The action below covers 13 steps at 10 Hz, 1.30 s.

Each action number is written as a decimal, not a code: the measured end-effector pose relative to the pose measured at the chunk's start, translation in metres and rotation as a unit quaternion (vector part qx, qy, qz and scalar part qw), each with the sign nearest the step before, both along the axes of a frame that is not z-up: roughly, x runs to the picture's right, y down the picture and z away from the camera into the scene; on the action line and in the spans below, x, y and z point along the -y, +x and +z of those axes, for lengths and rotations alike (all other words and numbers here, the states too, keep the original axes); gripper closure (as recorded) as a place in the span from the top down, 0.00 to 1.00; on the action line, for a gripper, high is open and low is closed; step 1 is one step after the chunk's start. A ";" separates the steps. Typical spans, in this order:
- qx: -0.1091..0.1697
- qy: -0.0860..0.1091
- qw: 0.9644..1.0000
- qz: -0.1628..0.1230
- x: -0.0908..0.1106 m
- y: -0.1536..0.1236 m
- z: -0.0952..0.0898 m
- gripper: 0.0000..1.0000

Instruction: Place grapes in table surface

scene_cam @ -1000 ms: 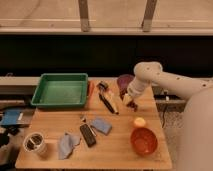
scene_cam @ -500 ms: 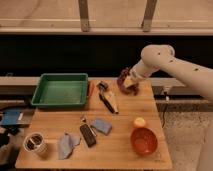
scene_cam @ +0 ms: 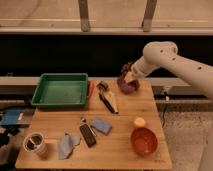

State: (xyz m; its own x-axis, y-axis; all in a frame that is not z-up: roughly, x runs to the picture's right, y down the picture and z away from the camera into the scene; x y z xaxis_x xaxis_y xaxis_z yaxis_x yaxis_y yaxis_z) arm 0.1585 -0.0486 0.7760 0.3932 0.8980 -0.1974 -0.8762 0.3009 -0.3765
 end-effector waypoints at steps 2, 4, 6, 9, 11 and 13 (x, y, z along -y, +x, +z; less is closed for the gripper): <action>-0.016 -0.019 1.000 0.007 -0.023 0.017 0.024 0.00; -0.030 -0.042 0.999 0.013 -0.044 0.028 0.047 0.00; -0.039 -0.070 0.997 0.016 -0.062 0.035 0.065 0.00; -0.055 -0.121 0.991 0.015 -0.097 0.043 0.101 0.00; -0.065 -0.153 0.986 0.005 -0.117 0.045 0.117 0.00; -0.074 -0.183 0.980 -0.003 -0.134 0.049 0.124 0.01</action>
